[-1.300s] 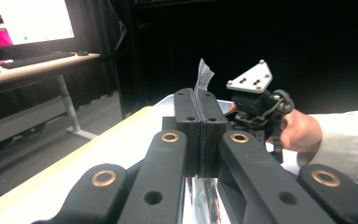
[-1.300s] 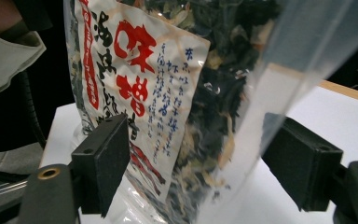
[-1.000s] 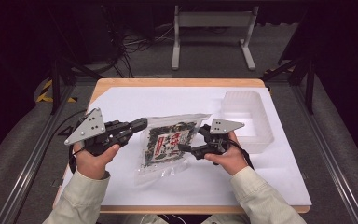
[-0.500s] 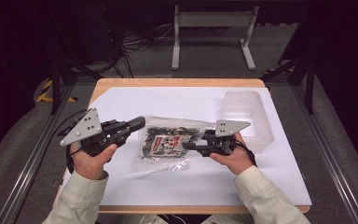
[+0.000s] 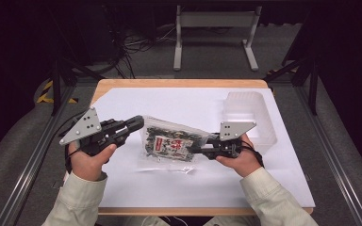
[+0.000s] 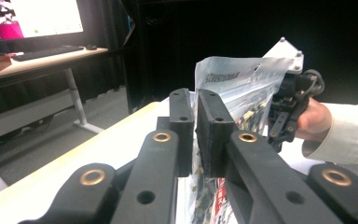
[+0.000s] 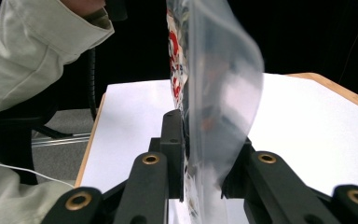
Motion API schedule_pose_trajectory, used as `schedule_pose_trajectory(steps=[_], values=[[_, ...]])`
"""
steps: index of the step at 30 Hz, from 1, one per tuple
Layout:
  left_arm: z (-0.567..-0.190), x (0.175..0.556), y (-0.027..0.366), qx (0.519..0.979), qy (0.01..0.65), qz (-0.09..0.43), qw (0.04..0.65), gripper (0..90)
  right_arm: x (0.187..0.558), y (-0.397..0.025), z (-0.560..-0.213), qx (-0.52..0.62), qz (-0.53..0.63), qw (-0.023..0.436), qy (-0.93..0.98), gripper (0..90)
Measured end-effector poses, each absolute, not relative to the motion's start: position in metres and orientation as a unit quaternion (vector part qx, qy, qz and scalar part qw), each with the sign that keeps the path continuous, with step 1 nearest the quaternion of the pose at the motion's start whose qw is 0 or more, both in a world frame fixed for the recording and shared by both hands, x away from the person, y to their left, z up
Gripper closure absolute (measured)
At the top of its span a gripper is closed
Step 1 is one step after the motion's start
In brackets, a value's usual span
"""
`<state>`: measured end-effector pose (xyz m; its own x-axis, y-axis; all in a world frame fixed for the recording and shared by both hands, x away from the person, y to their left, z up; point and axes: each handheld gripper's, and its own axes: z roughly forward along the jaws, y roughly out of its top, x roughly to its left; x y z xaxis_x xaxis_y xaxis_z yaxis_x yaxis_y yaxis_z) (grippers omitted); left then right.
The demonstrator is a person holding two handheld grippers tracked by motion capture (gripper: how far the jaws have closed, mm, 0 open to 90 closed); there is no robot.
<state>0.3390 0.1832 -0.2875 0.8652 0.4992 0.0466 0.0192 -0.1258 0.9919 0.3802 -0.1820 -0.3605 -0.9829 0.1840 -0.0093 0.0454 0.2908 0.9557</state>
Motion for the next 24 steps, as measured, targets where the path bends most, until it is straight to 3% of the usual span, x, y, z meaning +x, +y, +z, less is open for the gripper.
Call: schedule_pose_trajectory(steps=[8,9,13,24], values=[[-0.29,0.343,0.182,0.732,0.186,0.177,0.631,71.6,0.376,-0.186,-0.351,0.074,0.579,0.055,0.81,76.8],[-0.29,0.343,0.182,0.733,0.187,0.18,0.629,64.5,0.376,-0.187,-0.349,0.082,0.574,0.053,0.813,76.9],[-0.292,0.344,0.183,0.728,0.196,0.186,0.63,57.0,0.376,-0.191,-0.346,0.091,0.571,0.054,0.814,76.9],[-0.306,0.353,0.189,0.739,0.213,0.194,0.609,44.8,0.377,-0.211,-0.326,0.132,0.567,0.088,0.808,76.9]])
